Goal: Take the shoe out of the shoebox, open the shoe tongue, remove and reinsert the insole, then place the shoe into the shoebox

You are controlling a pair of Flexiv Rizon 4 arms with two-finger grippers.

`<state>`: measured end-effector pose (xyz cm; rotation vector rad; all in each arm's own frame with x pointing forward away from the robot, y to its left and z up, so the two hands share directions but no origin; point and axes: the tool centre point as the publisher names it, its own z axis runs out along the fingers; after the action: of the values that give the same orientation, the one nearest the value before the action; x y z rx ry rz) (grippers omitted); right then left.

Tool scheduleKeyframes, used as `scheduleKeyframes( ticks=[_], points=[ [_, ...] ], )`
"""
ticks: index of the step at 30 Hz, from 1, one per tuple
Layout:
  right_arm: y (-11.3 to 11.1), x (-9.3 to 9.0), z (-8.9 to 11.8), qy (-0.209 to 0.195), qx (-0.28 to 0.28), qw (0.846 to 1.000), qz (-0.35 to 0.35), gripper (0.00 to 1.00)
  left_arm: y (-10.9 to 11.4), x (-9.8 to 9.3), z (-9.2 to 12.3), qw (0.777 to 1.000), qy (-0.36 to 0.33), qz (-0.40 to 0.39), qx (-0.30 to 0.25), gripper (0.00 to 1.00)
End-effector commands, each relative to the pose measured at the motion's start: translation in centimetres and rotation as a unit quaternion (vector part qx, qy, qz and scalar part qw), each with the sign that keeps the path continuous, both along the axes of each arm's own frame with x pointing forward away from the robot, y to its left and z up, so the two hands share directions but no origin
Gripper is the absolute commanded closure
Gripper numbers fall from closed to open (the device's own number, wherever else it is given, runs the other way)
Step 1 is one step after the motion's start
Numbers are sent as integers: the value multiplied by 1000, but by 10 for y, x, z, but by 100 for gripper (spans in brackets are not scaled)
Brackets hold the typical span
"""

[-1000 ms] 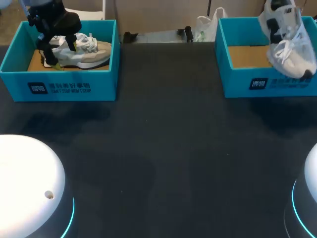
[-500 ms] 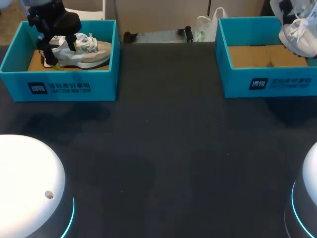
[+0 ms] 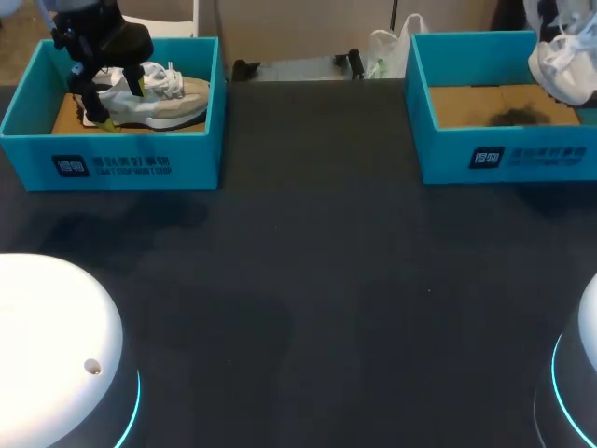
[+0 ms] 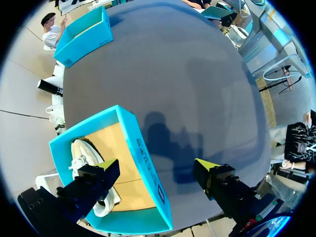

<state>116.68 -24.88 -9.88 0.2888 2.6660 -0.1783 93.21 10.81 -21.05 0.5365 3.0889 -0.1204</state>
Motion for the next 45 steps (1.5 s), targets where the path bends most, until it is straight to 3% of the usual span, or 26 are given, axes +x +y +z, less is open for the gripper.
scheduleKeyframes(
  ticks=[1,4,7,21,24,29,37,45],
  points=[
    [-13,15,0,-3,-2,994,-105,100,1,0,0,1000,0,0,1,0],
    [-30,9,1,-22,11,974,-227,100,1,0,0,1000,0,0,1,0],
    [-46,-5,1,-49,18,933,-356,100,1,0,0,1000,0,0,1,0],
    [-46,-5,1,-49,18,933,-356,100,1,0,0,1000,0,0,1,0],
    [-52,-6,0,-63,30,915,-397,100,1,0,0,1000,0,0,1,0],
    [-66,-24,-12,-69,27,884,-461,100,1,0,0,1000,0,0,1,0],
    [-78,-53,-21,-104,21,812,-574,100,1,0,0,1000,0,0,1,0],
    [-78,-53,-21,-104,21,812,-574,100,1,0,0,1000,0,0,1,0]
  ],
)
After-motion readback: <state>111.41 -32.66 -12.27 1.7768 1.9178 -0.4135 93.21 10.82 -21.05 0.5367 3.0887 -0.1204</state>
